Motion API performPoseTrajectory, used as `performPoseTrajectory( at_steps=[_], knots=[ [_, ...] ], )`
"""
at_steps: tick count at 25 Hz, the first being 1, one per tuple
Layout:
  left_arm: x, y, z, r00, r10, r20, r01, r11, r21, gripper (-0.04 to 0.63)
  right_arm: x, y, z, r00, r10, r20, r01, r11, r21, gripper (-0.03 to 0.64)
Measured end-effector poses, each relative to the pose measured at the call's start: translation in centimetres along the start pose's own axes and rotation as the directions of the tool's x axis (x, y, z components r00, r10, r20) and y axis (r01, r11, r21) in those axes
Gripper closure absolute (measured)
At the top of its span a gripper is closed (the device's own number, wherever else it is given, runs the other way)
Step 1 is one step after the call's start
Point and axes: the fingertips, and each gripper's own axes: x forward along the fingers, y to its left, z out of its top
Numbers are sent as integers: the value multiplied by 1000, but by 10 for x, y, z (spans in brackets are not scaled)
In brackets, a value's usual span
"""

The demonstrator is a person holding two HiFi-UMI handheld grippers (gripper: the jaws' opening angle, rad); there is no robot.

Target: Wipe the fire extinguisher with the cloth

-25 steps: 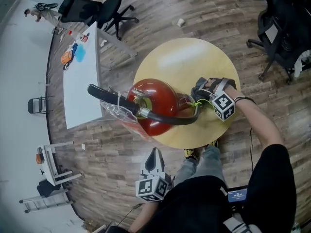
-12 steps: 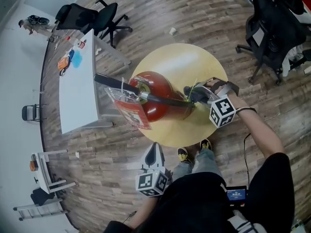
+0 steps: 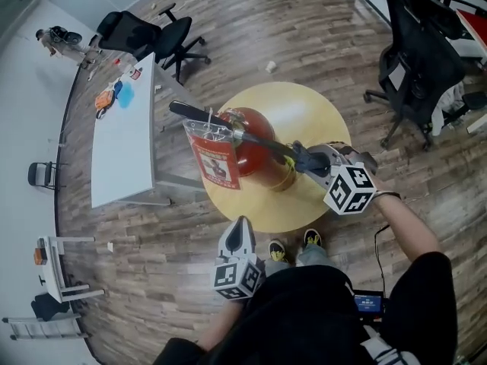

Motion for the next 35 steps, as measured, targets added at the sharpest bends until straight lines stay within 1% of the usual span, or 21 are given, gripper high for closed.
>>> performPoseTrajectory(
  at_steps=[1, 3, 5, 8, 10, 12, 13, 14, 16, 17, 18, 19, 20, 22, 24, 25, 26, 28, 30, 32, 35],
  knots=[
    [0, -2, 3, 1000, -5, 13, 5, 1000, 2, 572, -11, -6, 14, 999, -21, 34, 21, 1000, 11, 497],
    [3, -6, 11, 999, -16, 42, 16, 1000, 9, 572, -33, -17, 42, 995, -56, 81, 57, 998, -15, 497],
    [1, -14, 14, 998, -32, 55, 31, 999, 12, 572, -55, -20, 65, 992, -76, 105, 81, 995, -49, 497],
    [1, -25, 12, 996, -56, 64, 56, 998, 6, 571, -81, -26, 91, 988, -95, 125, 104, 992, -68, 496],
    [1, -32, 10, 995, -73, 69, 73, 997, 4, 572, -92, -31, 104, 985, -99, 143, 107, 993, -50, 495],
    [2, -38, 9, 993, -90, 71, 90, 996, 3, 572, -100, -36, 121, 977, -97, 190, 98, 995, 5, 494],
    [2, -41, 9, 992, -99, 74, 99, 995, 2, 572, -106, -39, 131, 966, -105, 236, 99, 994, 37, 494],
    [3, -44, 10, 991, -107, 77, 107, 994, 1, 572, -117, -45, 145, 944, -121, 308, 99, 991, 85, 494],
    [3, -49, 13, 989, -123, 84, 124, 992, 0, 572, -148, -58, 179, 862, -162, 481, 52, 971, 234, 494],
    [2, -51, 15, 988, -130, 87, 131, 991, 2, 572, -166, -62, 190, 827, -178, 533, 17, 956, 293, 494],
    [1, -53, 16, 987, -136, 87, 137, 991, 5, 572, -181, -64, 197, 806, -196, 558, 2, 945, 328, 494],
    [-1, -55, 16, 986, -141, 89, 141, 990, 7, 572, -195, -64, 199, 796, -222, 563, 12, 936, 352, 494],
    [-4, -56, 17, 985, -144, 93, 144, 990, 7, 572, -205, -63, 197, 791, -259, 554, 43, 927, 372, 494],
    [-10, -58, 22, 982, -151, 111, 152, 988, 3, 572, -221, -57, 185, 777, -355, 521, 128, 898, 421, 492],
    [-18, -59, 25, 978, -163, 128, 165, 986, 1, 572, -228, -40, 164, 752, -455, 478, 184, 840, 511, 491],
    [-24, -59, 25, 976, -170, 135, 172, 985, 0, 572, -228, -27, 153, 746, -491, 449, 196, 808, 556, 491],
    [-31, -59, 25, 974, -176, 143, 178, 984, -1, 572, -224, -11, 144, 750, -512, 419, 204, 781, 589, 489],
    [-49, -60, 24, 969, -189, 159, 191, 982, 3, 572, -215, 24, 133, 768, -527, 363, 220, 750, 624, 489],
    [-70, -61, 24, 963, -203, 176, 203, 979, 18, 571, -211, 59, 135, 779, -535, 326, 235, 731, 640, 489],
    [-94, -58, 25, 958, -210, 194, 209, 978, 27, 572, -210, 90, 144, 783, -546, 297, 246, 710, 659, 489],
    [-137, -50, 21, 954, -213, 209, 213, 977, 23, 572, -206, 135, 159, 795, -551, 254, 259, 687, 680, 489]
  ],
)
